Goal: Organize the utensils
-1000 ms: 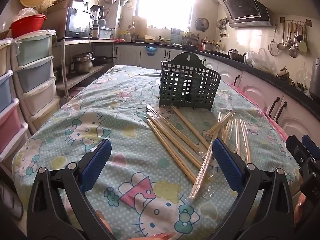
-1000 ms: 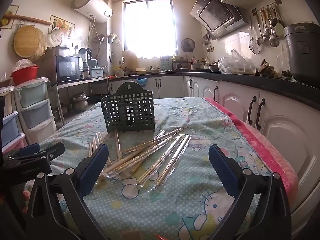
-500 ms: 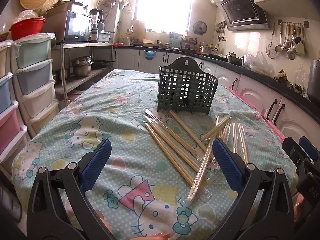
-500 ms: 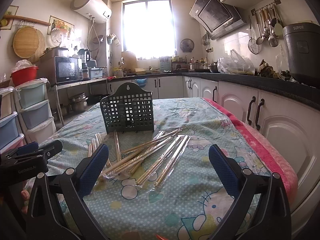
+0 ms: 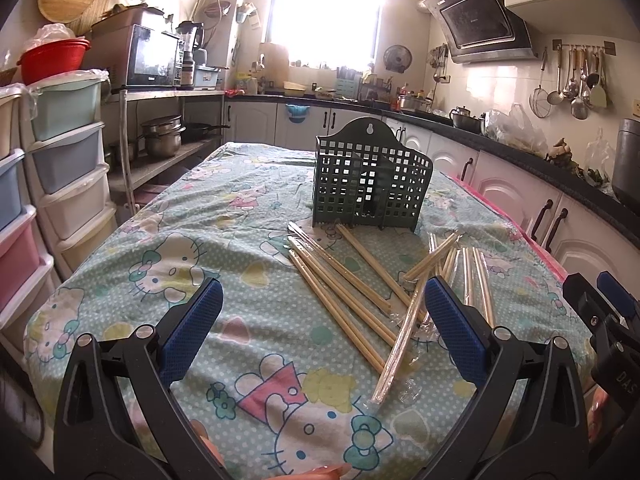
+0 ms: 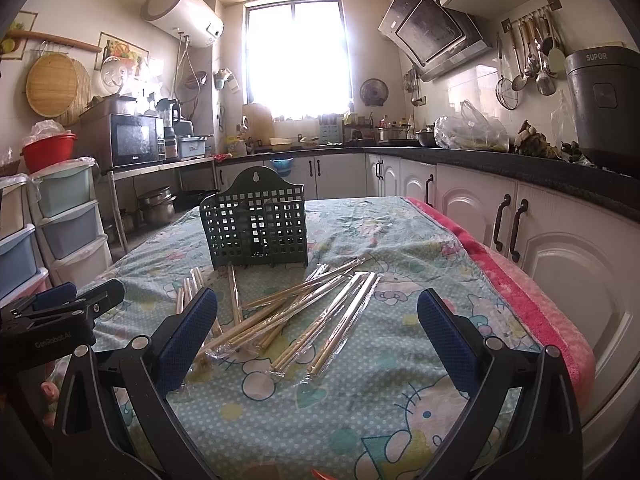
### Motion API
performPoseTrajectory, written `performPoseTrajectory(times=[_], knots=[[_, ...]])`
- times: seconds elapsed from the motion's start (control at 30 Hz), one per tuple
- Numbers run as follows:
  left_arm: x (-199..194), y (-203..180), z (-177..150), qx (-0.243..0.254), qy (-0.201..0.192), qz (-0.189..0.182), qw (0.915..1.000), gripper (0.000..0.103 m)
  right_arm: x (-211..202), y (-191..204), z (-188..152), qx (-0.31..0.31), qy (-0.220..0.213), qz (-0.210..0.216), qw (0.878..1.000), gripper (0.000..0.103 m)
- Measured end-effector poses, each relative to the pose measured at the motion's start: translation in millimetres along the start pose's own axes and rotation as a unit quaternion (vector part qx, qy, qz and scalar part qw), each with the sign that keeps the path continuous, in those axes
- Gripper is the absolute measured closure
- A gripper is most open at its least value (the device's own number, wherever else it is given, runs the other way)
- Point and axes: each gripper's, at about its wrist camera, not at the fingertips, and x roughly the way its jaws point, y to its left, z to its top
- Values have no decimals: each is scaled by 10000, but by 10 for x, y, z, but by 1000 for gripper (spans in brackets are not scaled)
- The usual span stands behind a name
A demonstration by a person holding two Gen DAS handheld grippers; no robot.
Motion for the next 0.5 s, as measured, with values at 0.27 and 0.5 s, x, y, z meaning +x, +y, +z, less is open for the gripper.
performPoseTrajectory(times=[0.27, 0.5], knots=[[-6, -7, 7, 25, -16, 20, 10000, 9, 4, -3, -1, 2, 7, 7, 10000, 6], [-9, -9, 16, 14, -9, 14, 10000, 10, 7, -15, -8, 7, 26, -6, 10000, 6]])
